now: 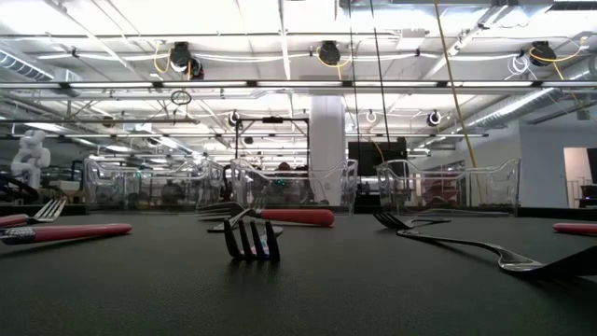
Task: Sort silverware by color (type)
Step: Put the blue fork into the right transparent bin
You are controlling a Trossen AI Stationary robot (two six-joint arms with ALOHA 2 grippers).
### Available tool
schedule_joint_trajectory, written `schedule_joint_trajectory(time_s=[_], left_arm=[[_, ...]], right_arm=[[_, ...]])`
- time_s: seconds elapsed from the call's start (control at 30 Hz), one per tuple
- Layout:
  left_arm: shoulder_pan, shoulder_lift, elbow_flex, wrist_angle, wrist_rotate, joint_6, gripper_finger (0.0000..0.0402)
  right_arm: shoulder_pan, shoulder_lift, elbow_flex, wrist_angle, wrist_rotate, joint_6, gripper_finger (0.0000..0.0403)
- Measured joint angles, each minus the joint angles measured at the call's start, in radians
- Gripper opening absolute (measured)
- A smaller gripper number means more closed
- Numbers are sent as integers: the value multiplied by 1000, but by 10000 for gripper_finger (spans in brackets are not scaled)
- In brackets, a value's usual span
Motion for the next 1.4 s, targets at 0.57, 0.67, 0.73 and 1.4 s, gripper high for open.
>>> schedule_joint_trajectory(time_s=[0.57, 0.67, 0.73, 1.4], left_arm=[[-34, -1, 0, 41, -207, 125, 242], [-37, -1, 0, 40, -196, 120, 242], [-37, -1, 0, 40, -175, 120, 242], [-2, -1, 0, 76, 70, 181, 203]], right_arm=[[33, -20, 0, 21, 122, -39, 4], [52, -31, 0, 41, 119, -42, 4], [61, -37, 0, 42, 110, -42, 4], [66, -42, 0, 93, -65, -33, 4]])
